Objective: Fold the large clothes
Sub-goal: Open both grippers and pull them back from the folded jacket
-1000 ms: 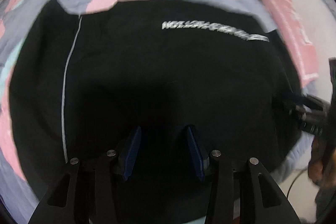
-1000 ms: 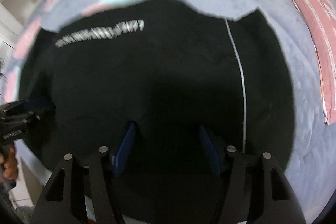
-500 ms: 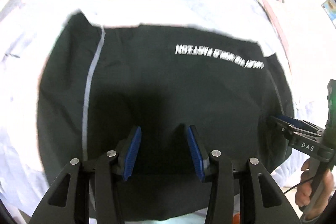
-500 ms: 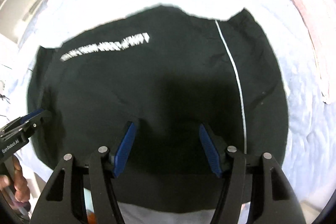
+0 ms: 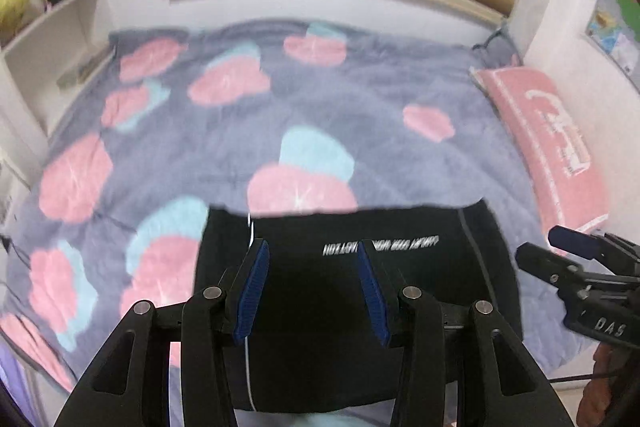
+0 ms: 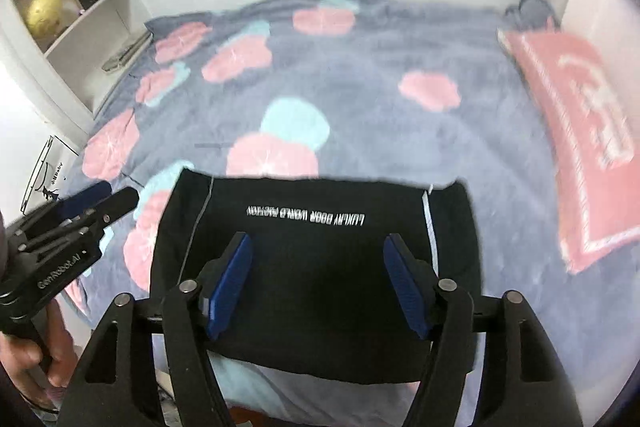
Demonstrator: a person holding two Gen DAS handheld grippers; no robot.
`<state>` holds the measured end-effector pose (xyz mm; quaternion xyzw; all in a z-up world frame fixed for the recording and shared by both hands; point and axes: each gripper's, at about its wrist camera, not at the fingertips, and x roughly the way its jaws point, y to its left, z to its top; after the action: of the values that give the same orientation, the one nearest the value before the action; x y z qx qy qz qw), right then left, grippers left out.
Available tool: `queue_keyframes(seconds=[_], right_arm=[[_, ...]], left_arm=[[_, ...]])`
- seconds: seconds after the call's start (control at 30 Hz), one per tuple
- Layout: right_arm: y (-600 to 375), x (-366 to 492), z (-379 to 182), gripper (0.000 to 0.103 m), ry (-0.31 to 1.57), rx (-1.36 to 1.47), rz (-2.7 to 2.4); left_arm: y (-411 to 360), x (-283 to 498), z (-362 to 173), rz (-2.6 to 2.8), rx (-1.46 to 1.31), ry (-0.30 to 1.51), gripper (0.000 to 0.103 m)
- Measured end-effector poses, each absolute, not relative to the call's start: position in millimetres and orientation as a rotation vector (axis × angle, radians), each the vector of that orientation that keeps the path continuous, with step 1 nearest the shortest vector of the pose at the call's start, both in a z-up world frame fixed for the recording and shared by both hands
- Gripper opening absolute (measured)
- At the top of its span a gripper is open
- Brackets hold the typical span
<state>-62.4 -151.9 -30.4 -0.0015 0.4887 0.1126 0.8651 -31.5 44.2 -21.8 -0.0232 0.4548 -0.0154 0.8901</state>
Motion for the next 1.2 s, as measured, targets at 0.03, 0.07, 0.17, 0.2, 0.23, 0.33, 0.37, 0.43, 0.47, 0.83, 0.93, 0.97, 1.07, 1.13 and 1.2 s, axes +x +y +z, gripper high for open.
queue_keyframes(seconds=[0.03,0.07,0.17,0.2,0.23,0.33,0.37,0.43,0.47,0.83,0.93,0.97,1.07,1.13,1.2], right_arm=[[-150,-63,-18,0.073,1.0,-0.014,0.232],[-148,-66,-7,0.073,0.975,-0.025,0.227],[-144,-67,13,0.073,0.928,-0.043,0.207],[-144,-67,18,0.073,0.92,-0.046,0.205],[-143,-69,23,0.074,0.908,-0.051,0.199],[-143,-70,28,0.076,0.894,-0.058,0.177],[-144,-71,28,0.077,0.893,-0.057,0.17],[-145,-70,25,0.083,0.895,-0.057,0.157],[-145,-70,22,0.083,0.9,-0.058,0.146],[-152,-58,-21,0.083,0.995,-0.041,0.105],[-153,-55,-26,0.083,1.011,-0.037,0.101],[-154,-54,-28,0.083,1.018,-0.034,0.099],[-155,-53,-32,0.083,1.03,-0.022,0.097],[-154,-53,-33,0.083,1.035,-0.018,0.097],[-153,-52,-34,0.083,1.038,-0.018,0.097]], left_arm=[[40,-32,-8,-0.028,-0.037,0.913,0.048],[38,-35,7,-0.022,-0.023,0.879,0.055],[30,-39,35,0.01,0.009,0.799,0.07],[28,-41,41,0.017,0.01,0.782,0.07],[27,-44,48,0.018,0.005,0.765,0.07],[24,-47,58,0.007,-0.006,0.753,0.07],[23,-47,59,0.013,0.0,0.751,0.071],[18,-46,57,0.038,0.021,0.754,0.071],[15,-44,54,0.05,0.033,0.763,0.072],[-3,-28,17,0.119,0.133,0.875,0.072],[-5,-24,11,0.158,0.161,0.886,0.072],[-6,-23,9,0.163,0.166,0.892,0.072],[-4,-20,5,0.147,0.15,0.919,0.072],[-1,-18,3,0.15,0.145,0.928,0.072],[0,-18,2,0.156,0.149,0.927,0.072]])
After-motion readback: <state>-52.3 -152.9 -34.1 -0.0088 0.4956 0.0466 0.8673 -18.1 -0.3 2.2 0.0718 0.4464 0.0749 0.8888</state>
